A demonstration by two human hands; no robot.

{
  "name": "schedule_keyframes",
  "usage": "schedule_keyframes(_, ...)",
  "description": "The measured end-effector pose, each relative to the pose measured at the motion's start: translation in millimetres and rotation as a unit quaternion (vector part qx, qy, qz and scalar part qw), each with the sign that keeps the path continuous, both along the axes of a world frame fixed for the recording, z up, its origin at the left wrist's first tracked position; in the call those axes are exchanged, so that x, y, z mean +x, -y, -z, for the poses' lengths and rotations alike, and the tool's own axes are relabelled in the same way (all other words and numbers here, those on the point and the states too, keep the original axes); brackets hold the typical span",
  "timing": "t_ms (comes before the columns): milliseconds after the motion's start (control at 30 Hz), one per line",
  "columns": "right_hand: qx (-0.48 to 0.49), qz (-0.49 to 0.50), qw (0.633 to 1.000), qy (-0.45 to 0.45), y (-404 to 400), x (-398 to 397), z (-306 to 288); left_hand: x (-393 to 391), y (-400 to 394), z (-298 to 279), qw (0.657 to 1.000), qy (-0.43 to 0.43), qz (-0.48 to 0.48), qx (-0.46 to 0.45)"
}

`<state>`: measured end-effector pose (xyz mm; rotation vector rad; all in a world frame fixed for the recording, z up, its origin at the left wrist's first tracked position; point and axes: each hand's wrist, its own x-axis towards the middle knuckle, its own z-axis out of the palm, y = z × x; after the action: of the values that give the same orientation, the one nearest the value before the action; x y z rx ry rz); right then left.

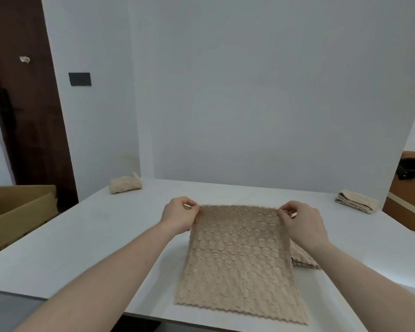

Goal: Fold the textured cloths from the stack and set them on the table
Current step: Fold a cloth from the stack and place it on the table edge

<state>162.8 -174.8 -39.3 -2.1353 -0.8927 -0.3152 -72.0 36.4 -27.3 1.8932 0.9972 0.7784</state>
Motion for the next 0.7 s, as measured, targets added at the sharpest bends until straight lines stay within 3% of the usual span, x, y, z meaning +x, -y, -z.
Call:
schedule_keyframes(333, -0.024, -0.053, 0.998, -0.019, 40.7, -33.9, 11.9, -42.8, 22.8, 8.3, 0.999, 0.014, 0.033, -0.04)
schedule_keyframes(700, -0.078, -0.11, 0.991, 0.02, 110.4, -83.8, 36.6, -96.6, 66.3, 37.7, 0.995, -0.055, 0.061, 0.049)
